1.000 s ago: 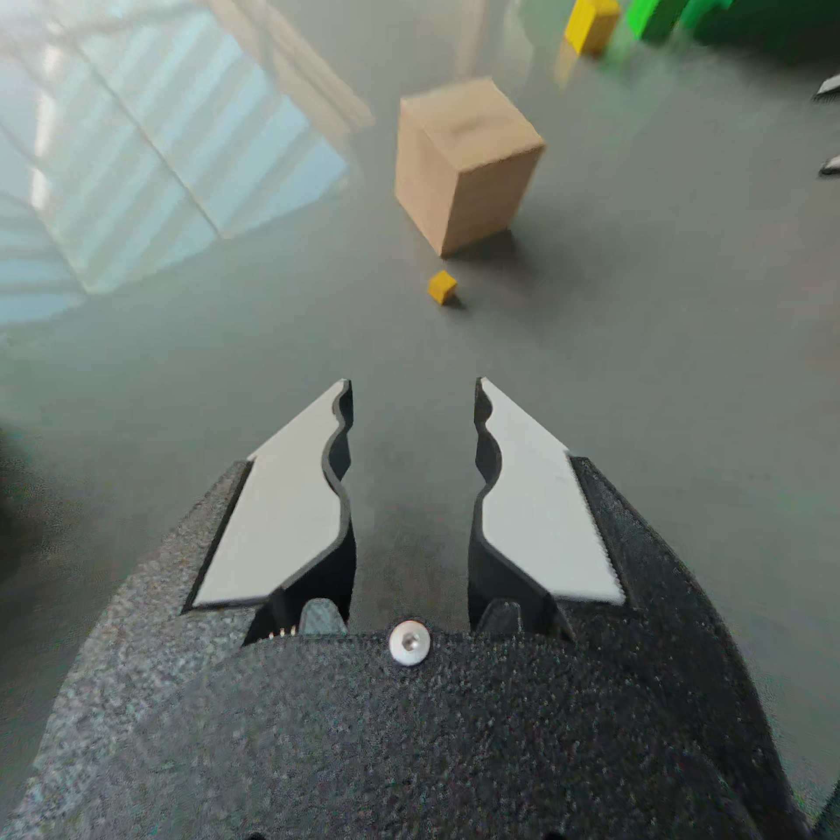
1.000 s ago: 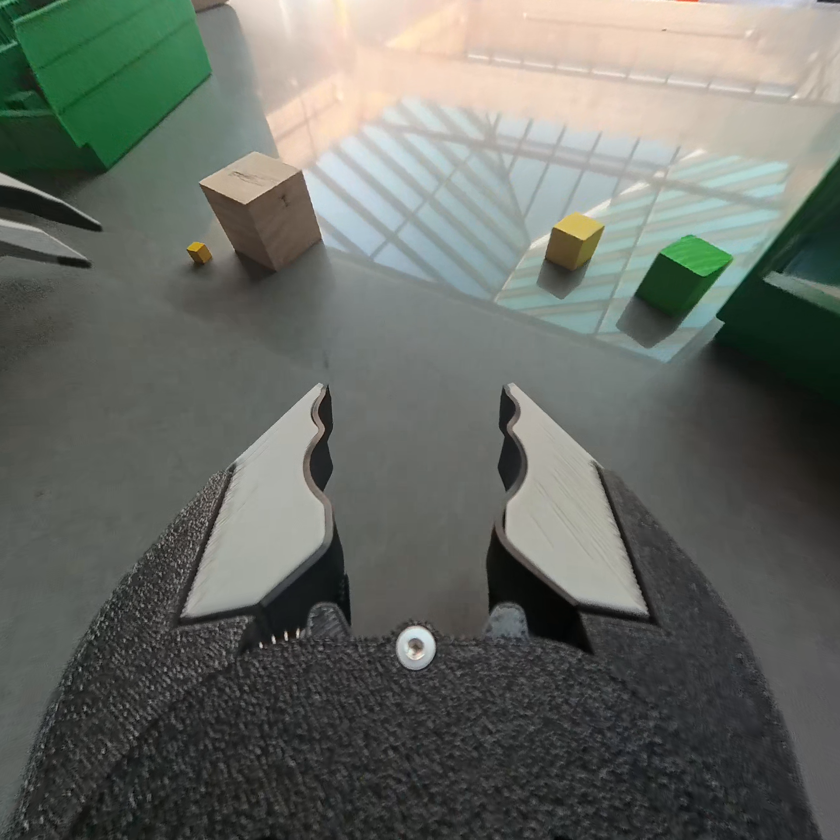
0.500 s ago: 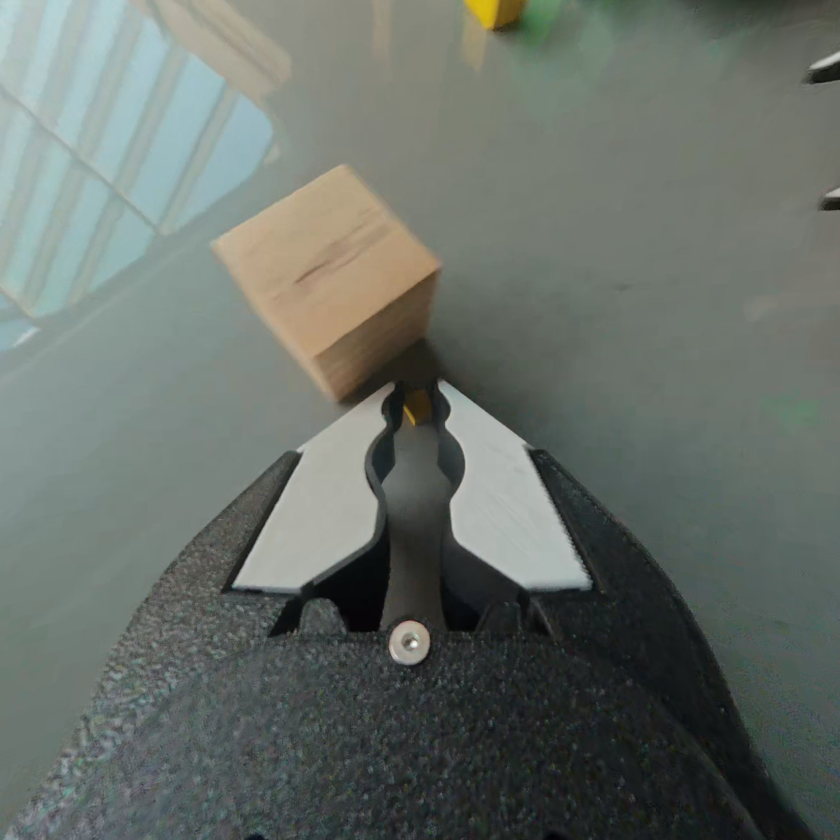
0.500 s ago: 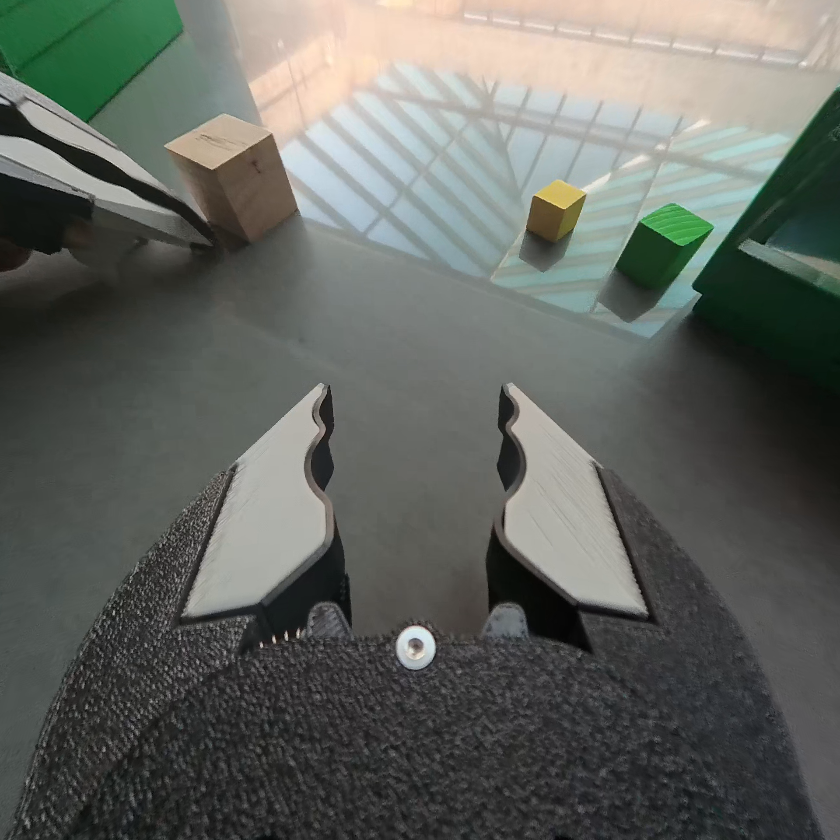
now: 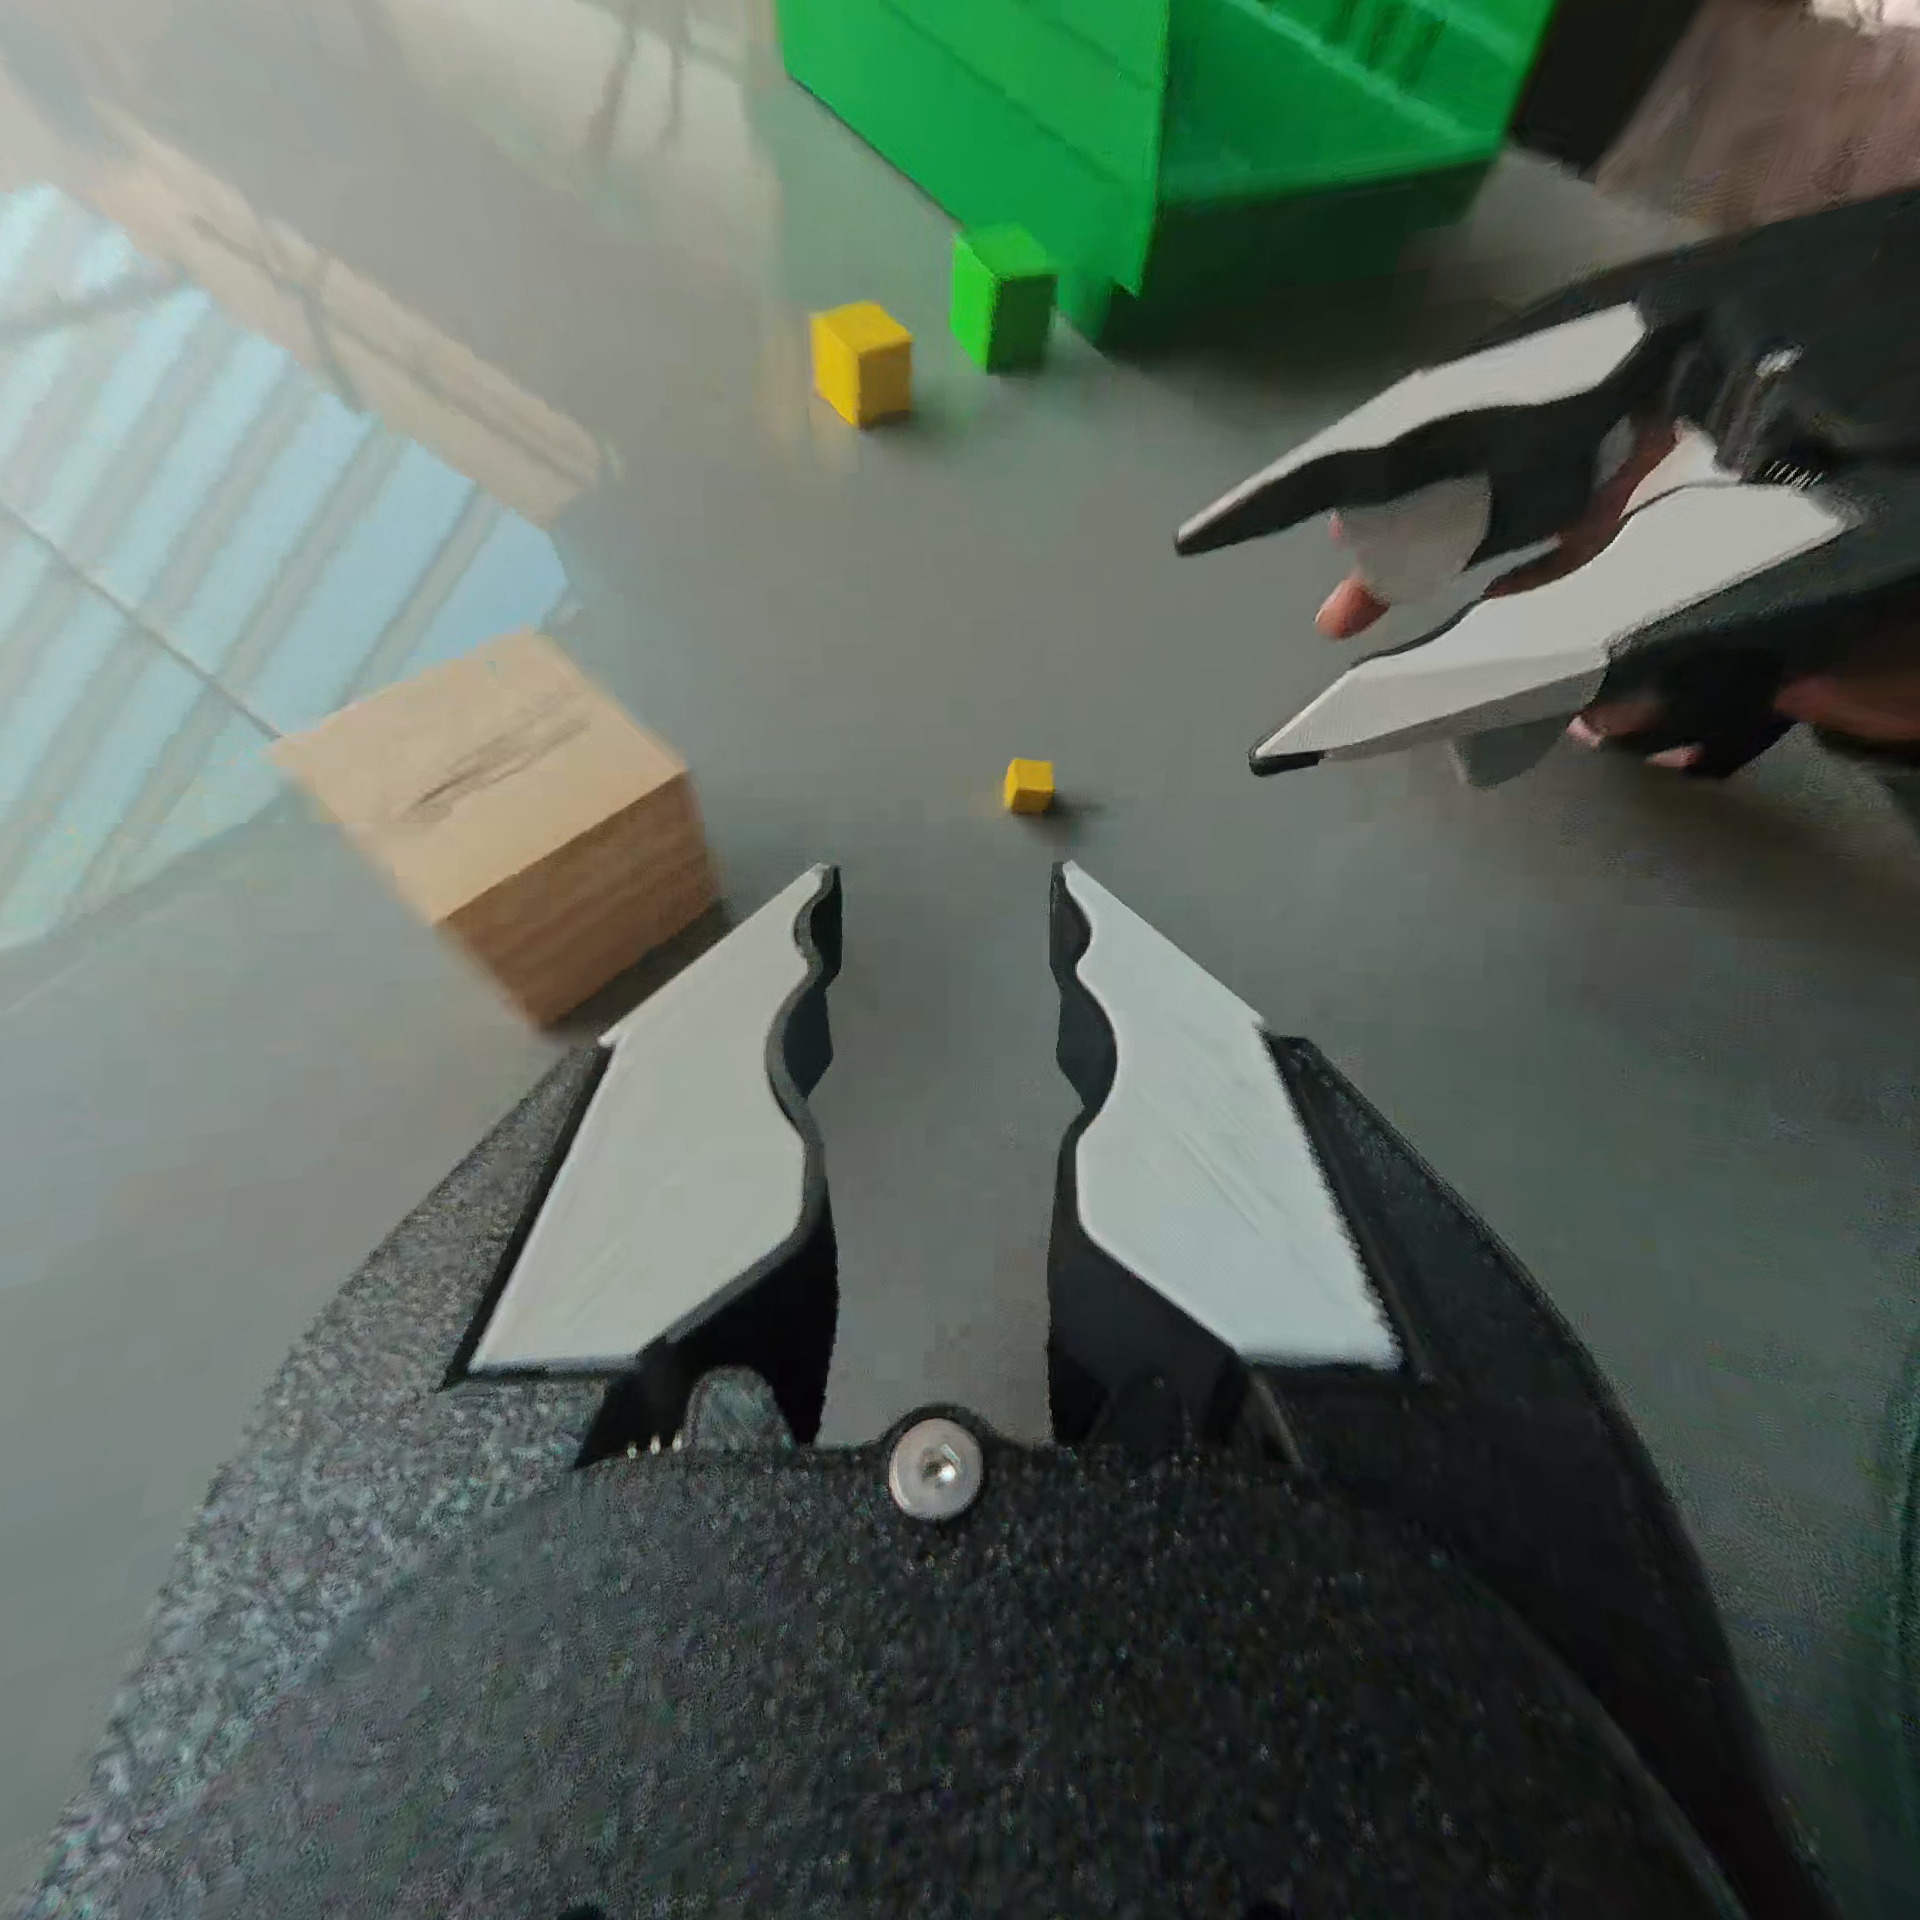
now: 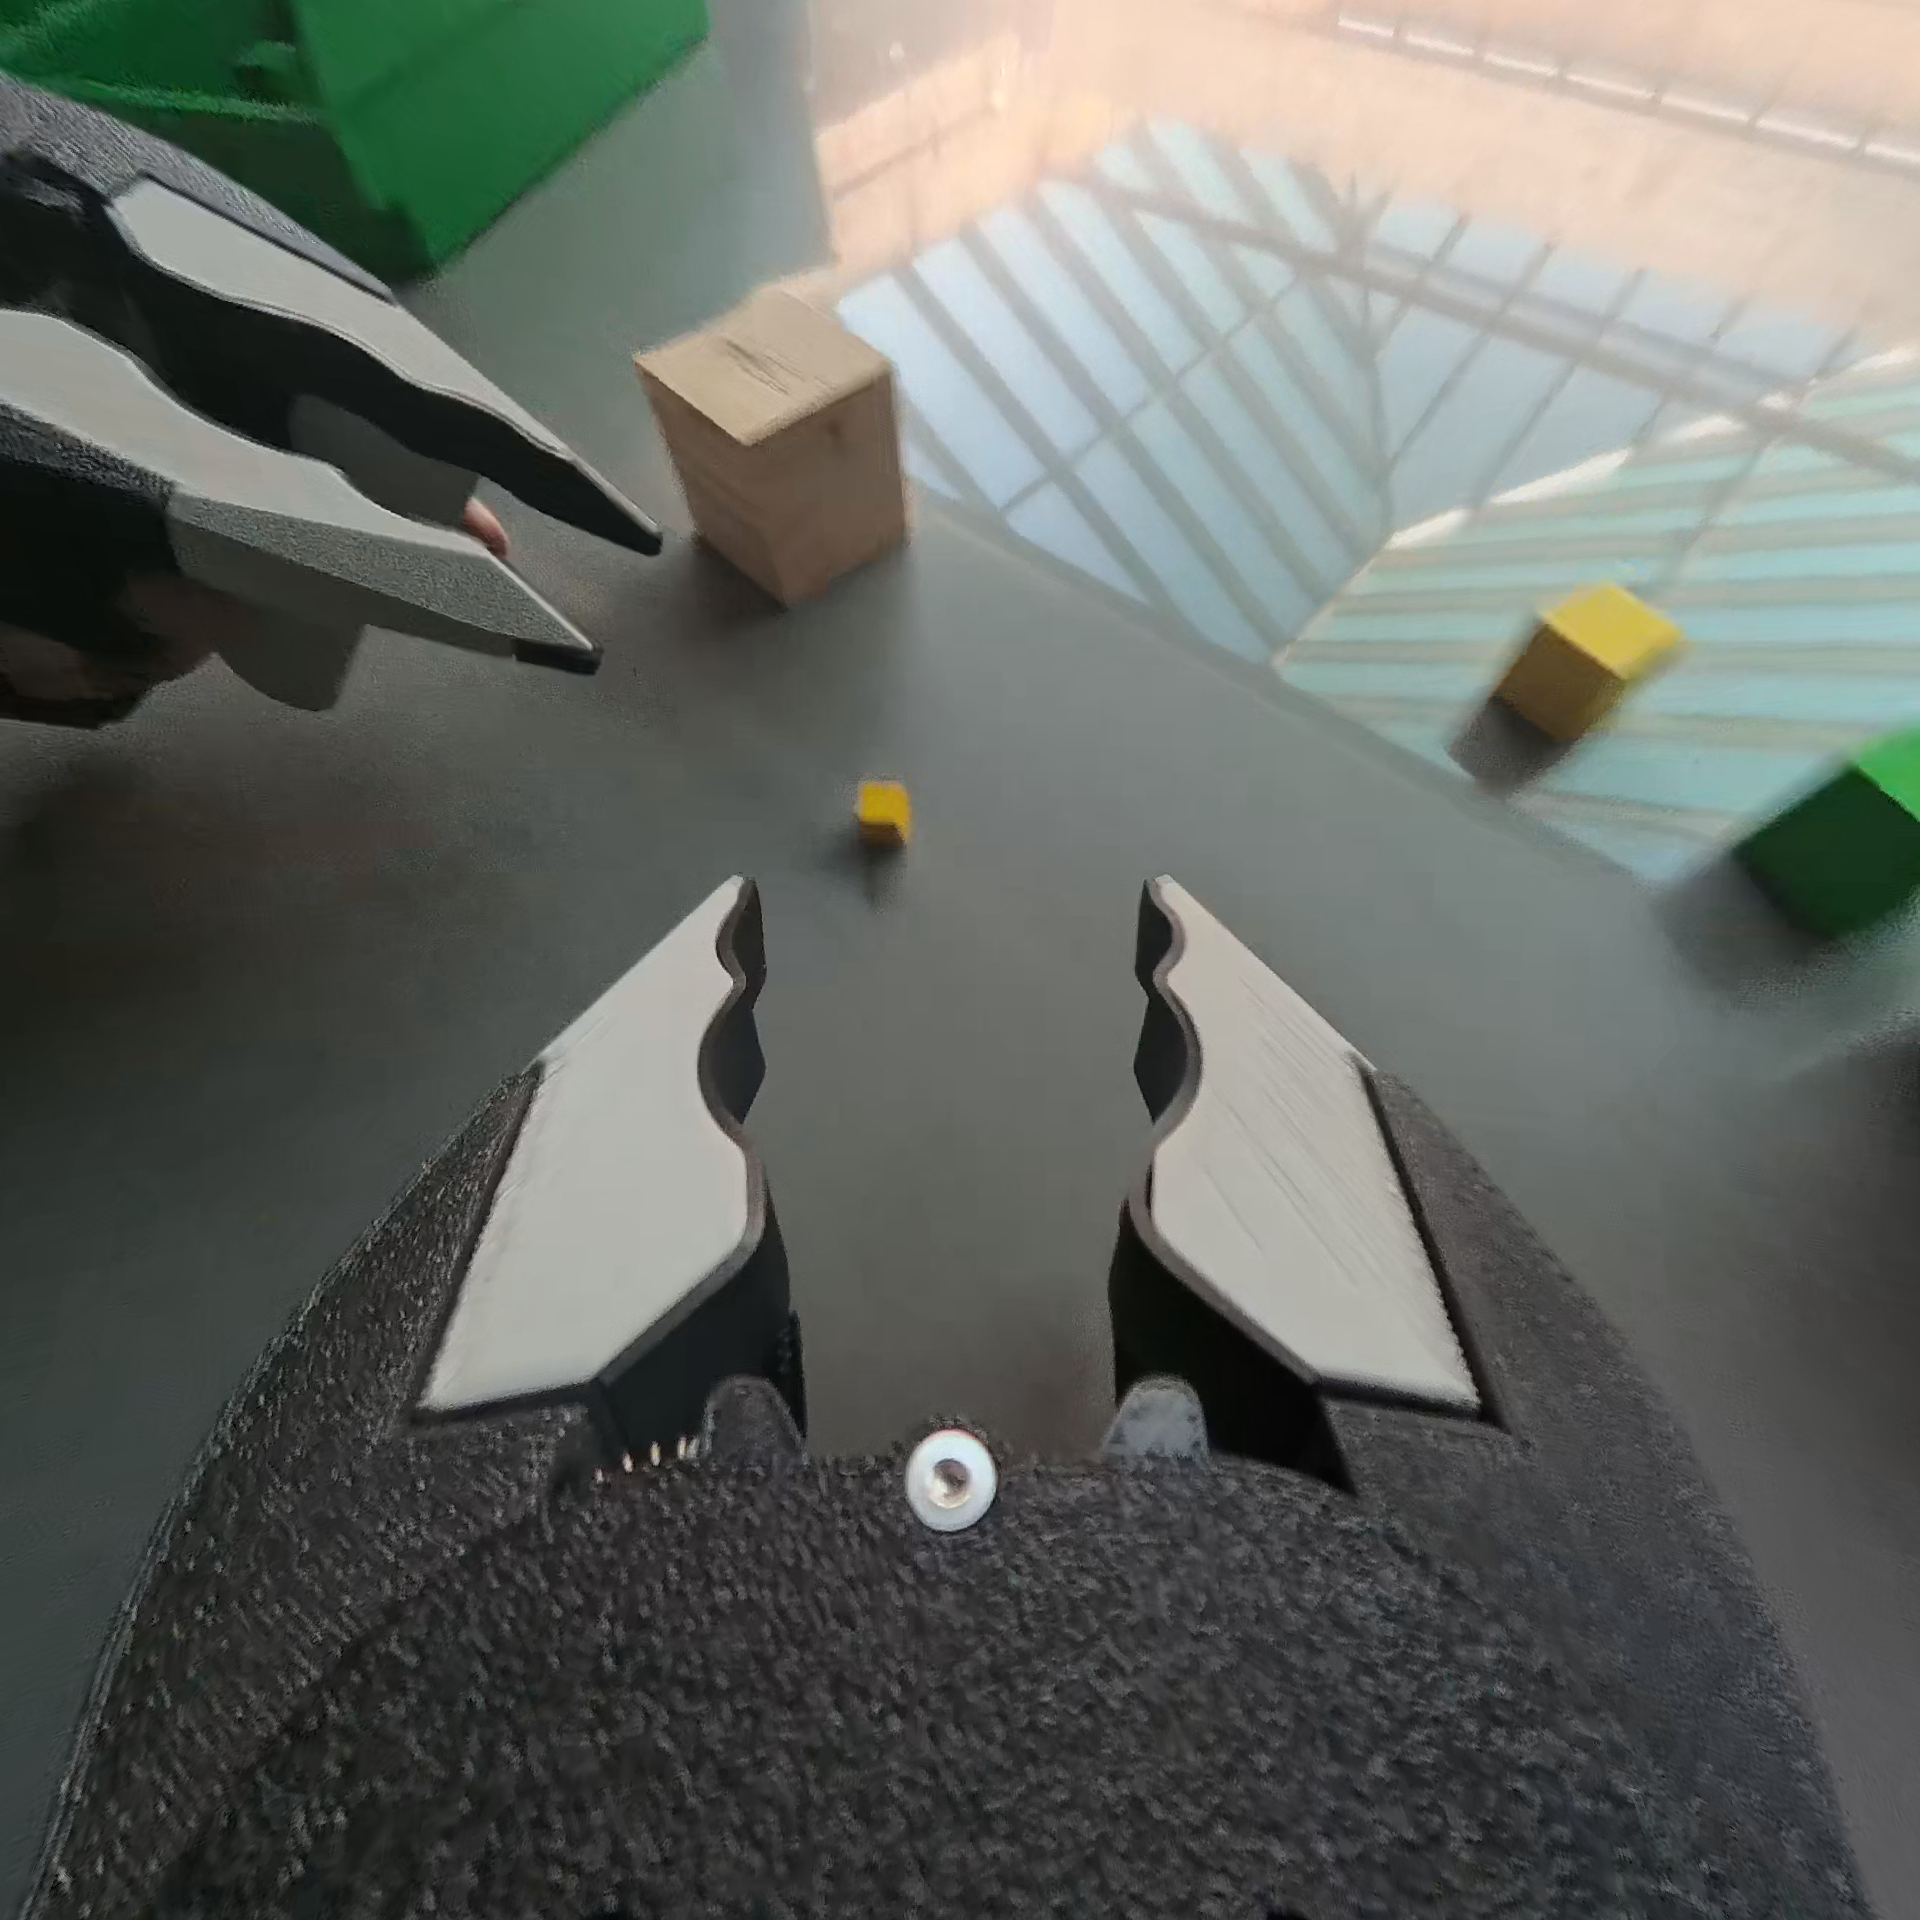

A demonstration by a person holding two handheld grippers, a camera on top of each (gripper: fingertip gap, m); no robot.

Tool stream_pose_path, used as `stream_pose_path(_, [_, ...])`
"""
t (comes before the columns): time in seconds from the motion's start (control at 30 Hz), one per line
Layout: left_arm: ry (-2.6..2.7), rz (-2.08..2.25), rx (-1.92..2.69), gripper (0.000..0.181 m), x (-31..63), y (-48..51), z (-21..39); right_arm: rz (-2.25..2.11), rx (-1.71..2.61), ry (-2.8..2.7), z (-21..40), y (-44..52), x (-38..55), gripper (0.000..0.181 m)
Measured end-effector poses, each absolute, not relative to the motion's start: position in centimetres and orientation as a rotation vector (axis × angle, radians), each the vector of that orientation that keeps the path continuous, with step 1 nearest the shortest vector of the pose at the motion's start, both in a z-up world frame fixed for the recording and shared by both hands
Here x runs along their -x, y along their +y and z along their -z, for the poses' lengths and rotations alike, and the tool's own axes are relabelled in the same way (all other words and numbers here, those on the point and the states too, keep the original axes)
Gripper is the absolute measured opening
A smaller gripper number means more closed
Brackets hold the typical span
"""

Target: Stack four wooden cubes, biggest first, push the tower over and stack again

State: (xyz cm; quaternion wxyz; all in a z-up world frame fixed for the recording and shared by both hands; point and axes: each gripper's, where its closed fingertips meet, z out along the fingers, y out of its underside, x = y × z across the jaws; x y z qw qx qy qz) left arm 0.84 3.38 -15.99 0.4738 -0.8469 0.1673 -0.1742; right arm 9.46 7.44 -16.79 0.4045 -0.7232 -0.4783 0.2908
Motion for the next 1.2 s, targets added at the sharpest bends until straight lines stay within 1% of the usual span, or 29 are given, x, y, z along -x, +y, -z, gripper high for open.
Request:
stream_pose_path(0.1, [0.222, 0.438, 2.031, 0.042, 2.5, 1.3, 15.3, -0.788, 1.734, -1.41, 15.7, 7.1, -4.7, 0.074])
stream_pose_path(0.17, [0.138, 0.418, 1.994, 0.046, 4.3, -0.2, 14.9, -0.725, 1.64, -1.591, 15.0, 7.3, -1.1, 0.078])
stream_pose_path(0.2, [0.099, 0.427, 1.967, 0.049, 4.8, -0.9, 14.5, -0.694, 1.6, -1.676, 14.9, 7.4, 0.7, 0.083])
stream_pose_path(0.23, [0.061, 0.441, 1.935, 0.052, 5.3, -1.5, 13.9, -0.662, 1.581, -1.753, 15.0, 7.6, 2.4, 0.091])
stream_pose_path(0.33, [-0.019, 0.392, 1.852, 0.057, 7.2, -3.0, 12.6, -0.572, 1.57, -1.971, 16.4, 8.3, 6.0, 0.109])
stream_pose_path(0.4, [-0.043, 0.336, 1.83, 0.059, 8.2, -3.8, 12.3, -0.478, 1.571, -2.087, 18.1, 9.1, 7.3, 0.113])
stream_pose_path(0.43, [-0.055, 0.315, 1.823, 0.06, 8.6, -4.2, 12.4, -0.441, 1.575, -2.15, 19.1, 9.1, 7.5, 0.106])
stream_pose_path(0.47, [-0.066, 0.302, 1.82, 0.06, 9.0, -4.4, 12.4, -0.431, 1.563, -2.214, 19.9, 8.7, 7.5, 0.079])
stream_pose_path(0.5, [-0.082, 0.291, 1.823, 0.06, 9.5, -4.7, 12.6, -0.433, 1.531, -2.226, 20.0, 8.4, 7.7, 0.063])
stream_pose_path(0.57, [-0.097, 0.279, 1.835, 0.06, 10.2, -5.0, 12.8, -0.486, 1.493, -2.238, 18.9, 7.1, 6.7, 0.062])
stream_pose_path(0.63, [-0.107, 0.256, 1.837, 0.057, 11.0, -5.1, 12.8, -0.562, 1.448, -2.19, 16.3, 6.3, 4.4, 0.062])
stream_pose_path(0.7, [-0.1, 0.248, 1.846, 0.057, 11.5, -5.0, 12.8, -0.582, 1.425, -2.124, 13.1, 7.6, 0.6, 0.062])
stream_pose_path(0.8, [-0.067, 0.249, 1.853, 0.056, 11.5, -4.4, 12.9, -0.489, 1.481, -1.956, 7.5, 14.2, -6.7, 0.062])
stream_pose_path(0.9, [-0.034, 0.246, 1.858, 0.055, 11.0, -3.5, 13.0, -0.211, 1.579, -1.84, 3.8, 24.0, -14.7, 0.062])
stream_pose_path(0.97, [-0.026, 0.255, 1.853, 0.054, 10.3, -2.9, 13.1, -0.038, 1.659, -1.82, 3.9, 30.6, -18.9, 0.06])
stream_pose_path(1.03, [-0.025, 0.261, 1.853, 0.053, 9.6, -2.4, 13.1, 0.032, 1.737, -1.828, 5.9, 35.6, -21.1, 0.06])
stream_pose_path(1.13, [-0.028, 0.222, 1.857, 0.053, 9.2, -2.2, 13.1, 0.006, 1.837, -1.847, 10.1, 40.4, -21.6, 0.06])
stream_pose_path(1.2, [-0.044, 0.182, 1.877, 0.052, 9.3, -2.4, 13.5, -0.097, 1.873, -1.85, 12.7, 42.2, -20.7, 0.06])
